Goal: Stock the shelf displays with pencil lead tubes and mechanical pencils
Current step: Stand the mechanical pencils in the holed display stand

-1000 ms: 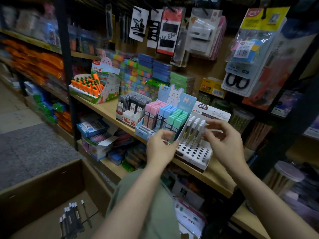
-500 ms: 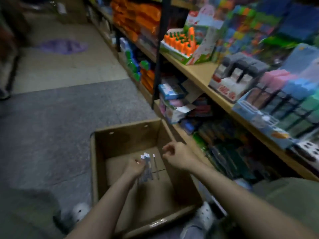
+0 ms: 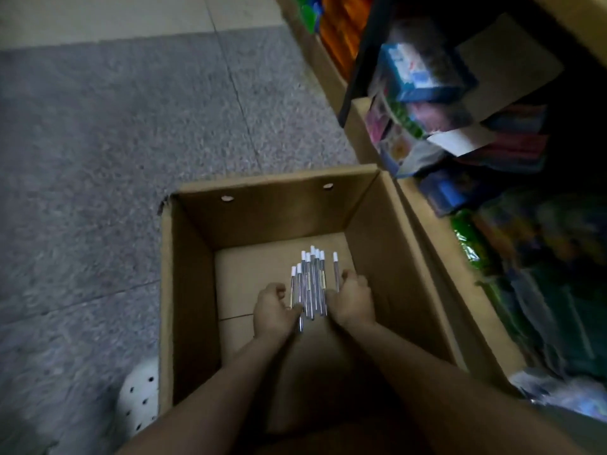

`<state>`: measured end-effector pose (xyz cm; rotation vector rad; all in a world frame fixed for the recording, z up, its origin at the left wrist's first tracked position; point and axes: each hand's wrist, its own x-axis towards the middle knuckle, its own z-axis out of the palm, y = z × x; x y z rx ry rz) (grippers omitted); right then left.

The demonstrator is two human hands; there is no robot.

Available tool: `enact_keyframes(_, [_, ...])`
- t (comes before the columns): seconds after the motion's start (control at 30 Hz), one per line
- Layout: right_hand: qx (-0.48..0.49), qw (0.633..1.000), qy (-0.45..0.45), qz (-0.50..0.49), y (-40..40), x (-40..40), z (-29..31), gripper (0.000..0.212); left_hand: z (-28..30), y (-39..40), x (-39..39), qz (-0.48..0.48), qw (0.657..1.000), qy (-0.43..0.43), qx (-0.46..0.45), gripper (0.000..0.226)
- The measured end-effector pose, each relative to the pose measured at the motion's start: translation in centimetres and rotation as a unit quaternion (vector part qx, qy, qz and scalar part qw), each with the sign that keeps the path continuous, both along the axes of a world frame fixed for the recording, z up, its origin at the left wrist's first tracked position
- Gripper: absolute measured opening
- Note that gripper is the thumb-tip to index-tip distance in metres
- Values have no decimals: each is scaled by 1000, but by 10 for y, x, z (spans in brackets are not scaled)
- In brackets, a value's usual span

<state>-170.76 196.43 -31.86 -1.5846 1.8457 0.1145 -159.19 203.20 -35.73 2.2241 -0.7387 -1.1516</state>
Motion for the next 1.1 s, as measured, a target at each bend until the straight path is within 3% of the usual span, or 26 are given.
enact_keyframes(0.13, [-28, 1000, 5, 6, -9, 10, -21, 56, -7, -17, -13, 17, 999, -27, -26, 59])
enact_keyframes(0.23, [-28, 1000, 2, -3, -10, 13, -29, 47, -8, -29, -22, 36, 997, -64, -14, 62])
enact_keyframes(0.43, [-13, 999, 0, -36, -8, 14, -32, 30, -8, -39, -38, -8, 995, -102, 5, 28])
enact_keyframes(0.6, [0, 994, -67, -87, -7, 7, -31, 26, -9, -37, -37, -9, 996, -89, -29, 22])
enact_keyframes(0.7, [14, 985, -107, -131, -5, -3, -26, 23, -9, -37, -32, 40, 998, -27, -39, 17])
enact_keyframes(0.83, [31, 966, -175, -188, 3, -15, -5, 17, 6, -34, -26, 117, 979, 163, -40, 19])
enact_keyframes(1.1, [68, 909, -348, -218, 31, -34, 97, 12, 108, -11, -29, 38, 943, 313, -103, 23])
